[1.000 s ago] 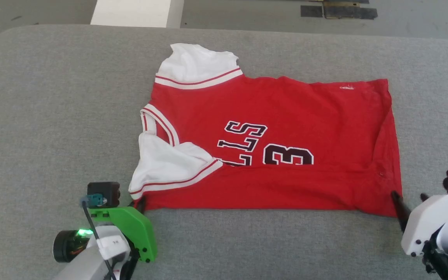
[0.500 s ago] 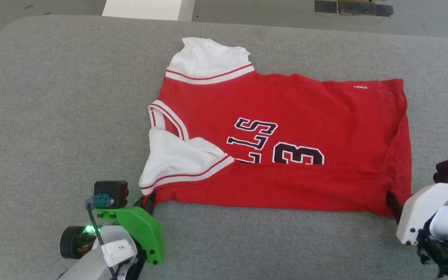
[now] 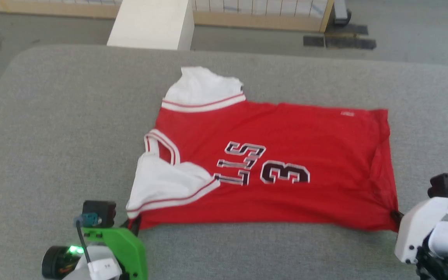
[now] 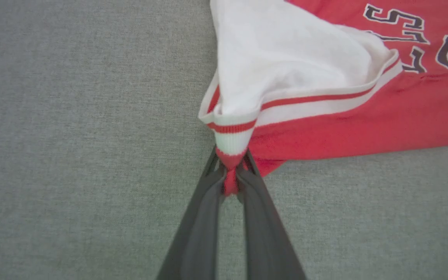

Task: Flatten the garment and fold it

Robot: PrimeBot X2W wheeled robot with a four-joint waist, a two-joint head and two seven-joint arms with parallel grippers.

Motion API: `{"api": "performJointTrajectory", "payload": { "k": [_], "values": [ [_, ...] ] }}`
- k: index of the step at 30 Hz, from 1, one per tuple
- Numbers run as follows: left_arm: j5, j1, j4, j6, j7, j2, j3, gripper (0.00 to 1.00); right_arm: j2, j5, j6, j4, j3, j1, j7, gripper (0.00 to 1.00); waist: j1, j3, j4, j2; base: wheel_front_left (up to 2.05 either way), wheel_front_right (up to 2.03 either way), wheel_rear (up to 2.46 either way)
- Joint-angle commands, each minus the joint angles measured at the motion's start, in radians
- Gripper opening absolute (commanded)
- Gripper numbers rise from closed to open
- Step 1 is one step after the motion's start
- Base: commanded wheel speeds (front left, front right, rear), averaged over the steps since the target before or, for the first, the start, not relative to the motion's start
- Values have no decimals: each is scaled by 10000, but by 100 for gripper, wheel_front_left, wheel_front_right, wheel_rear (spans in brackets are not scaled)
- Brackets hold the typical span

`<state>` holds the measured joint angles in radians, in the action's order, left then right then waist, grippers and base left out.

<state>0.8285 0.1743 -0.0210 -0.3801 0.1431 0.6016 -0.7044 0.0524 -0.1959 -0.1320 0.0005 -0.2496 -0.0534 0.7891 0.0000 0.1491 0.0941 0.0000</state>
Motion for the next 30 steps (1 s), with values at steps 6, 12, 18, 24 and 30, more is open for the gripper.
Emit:
{"api": "performJointTrajectory", "payload": {
  "k": [6, 12, 18, 24, 30],
  "values": [
    [214, -801, 507, -110, 440, 659, -111, 0, 154, -229, 13, -1191, -215, 1020, 830, 0, 0, -577, -186, 0, 0, 0, 0],
    [537, -1342, 458, -35, 782, 803, -306, 0, 117, -316, 13, -1456, -417, 1660, 1270, 0, 0, -490, -194, 0, 0, 0, 0],
    [611, -1247, -203, 377, 612, 389, -505, 0, 92, -324, 13, -925, -280, 1686, 823, 0, 0, -294, -149, 0, 0, 0, 0],
    [185, -941, -843, 643, -105, 116, -600, 100, 249, -119, 13, -585, -3, 1445, 29, 100, 0, -341, -139, 0, 0, 0, 0],
    [-126, -829, -492, 576, -1240, 101, -222, 100, 340, -187, 13, -1054, 251, 1087, -1443, 100, 0, -618, -151, 0, 0, 0, 0]
  ]
}}
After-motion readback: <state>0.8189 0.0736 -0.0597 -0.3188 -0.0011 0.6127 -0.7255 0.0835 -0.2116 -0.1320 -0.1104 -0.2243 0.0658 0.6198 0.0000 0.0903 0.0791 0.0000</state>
